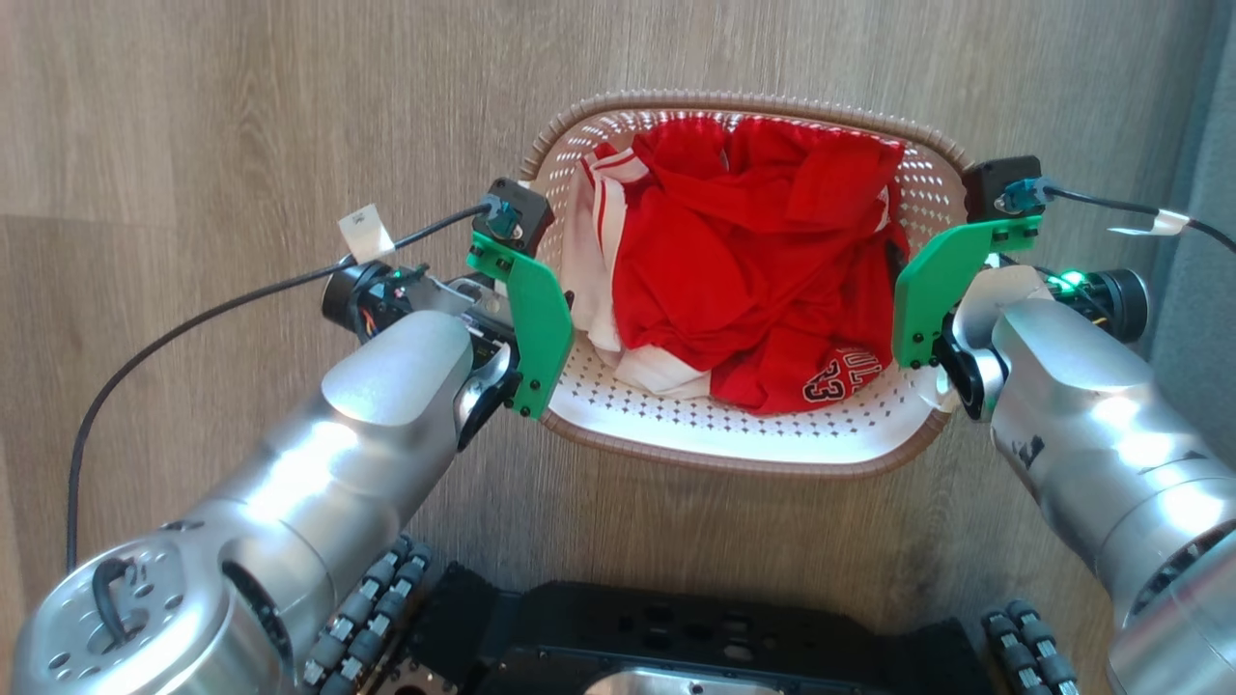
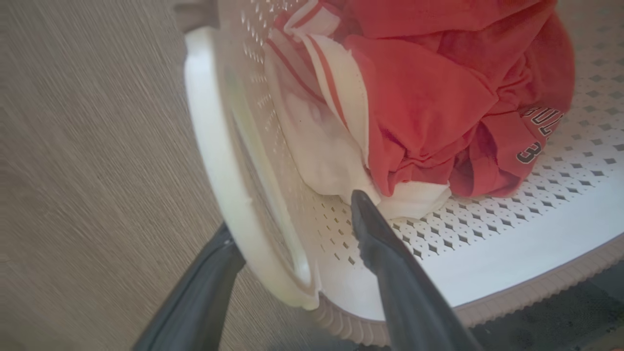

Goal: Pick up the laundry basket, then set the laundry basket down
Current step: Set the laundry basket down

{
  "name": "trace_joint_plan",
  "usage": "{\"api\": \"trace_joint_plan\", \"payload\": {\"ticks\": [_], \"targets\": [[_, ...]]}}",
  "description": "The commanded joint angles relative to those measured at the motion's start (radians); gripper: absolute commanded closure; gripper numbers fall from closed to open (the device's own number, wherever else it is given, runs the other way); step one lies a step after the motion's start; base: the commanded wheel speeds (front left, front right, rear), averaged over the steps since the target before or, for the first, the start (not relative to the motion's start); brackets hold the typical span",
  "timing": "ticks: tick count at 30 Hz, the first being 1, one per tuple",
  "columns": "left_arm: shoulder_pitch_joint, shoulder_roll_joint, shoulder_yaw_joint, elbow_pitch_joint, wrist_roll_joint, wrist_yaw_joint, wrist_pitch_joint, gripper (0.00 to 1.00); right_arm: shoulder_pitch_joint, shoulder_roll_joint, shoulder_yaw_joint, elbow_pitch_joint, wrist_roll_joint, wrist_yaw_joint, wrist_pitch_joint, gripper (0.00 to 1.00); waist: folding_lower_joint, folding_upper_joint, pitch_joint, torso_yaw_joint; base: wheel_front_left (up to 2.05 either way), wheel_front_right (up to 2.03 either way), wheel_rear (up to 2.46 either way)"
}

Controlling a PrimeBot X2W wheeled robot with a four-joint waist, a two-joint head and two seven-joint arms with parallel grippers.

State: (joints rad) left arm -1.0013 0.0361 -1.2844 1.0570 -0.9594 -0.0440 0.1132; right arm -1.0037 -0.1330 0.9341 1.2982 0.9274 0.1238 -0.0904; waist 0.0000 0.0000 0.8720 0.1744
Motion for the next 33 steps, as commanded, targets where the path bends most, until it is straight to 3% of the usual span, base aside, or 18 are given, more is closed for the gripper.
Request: {"api": "trace_joint_plan", "payload": {"ticks": [1,22,33], "targets": [[0.028,0.014,0.005,-0.004,0.003,-0.002,0.002,0.0,0.076,0.015,-0.004,-0.008,-0.023,0.007,0.01,0.0,0.0,0.0,-0.017,0.0,0.0,0.0,0.0],[0.134,0.014,0.004,0.038,-0.028,-0.007,0.009,0.0,0.191,0.072,-0.125,-0.008,-0.143,0.007,0.046,0.0,0.0,0.0,-0.258,-0.009,0.0,0.0,0.0],[0.184,0.014,0.005,0.078,-0.041,-0.005,-0.1,0.0,0.247,0.081,-0.191,-0.007,-0.147,0.007,0.046,0.0,0.0,0.0,-0.417,-0.002,0.0,0.0,0.0]]}}
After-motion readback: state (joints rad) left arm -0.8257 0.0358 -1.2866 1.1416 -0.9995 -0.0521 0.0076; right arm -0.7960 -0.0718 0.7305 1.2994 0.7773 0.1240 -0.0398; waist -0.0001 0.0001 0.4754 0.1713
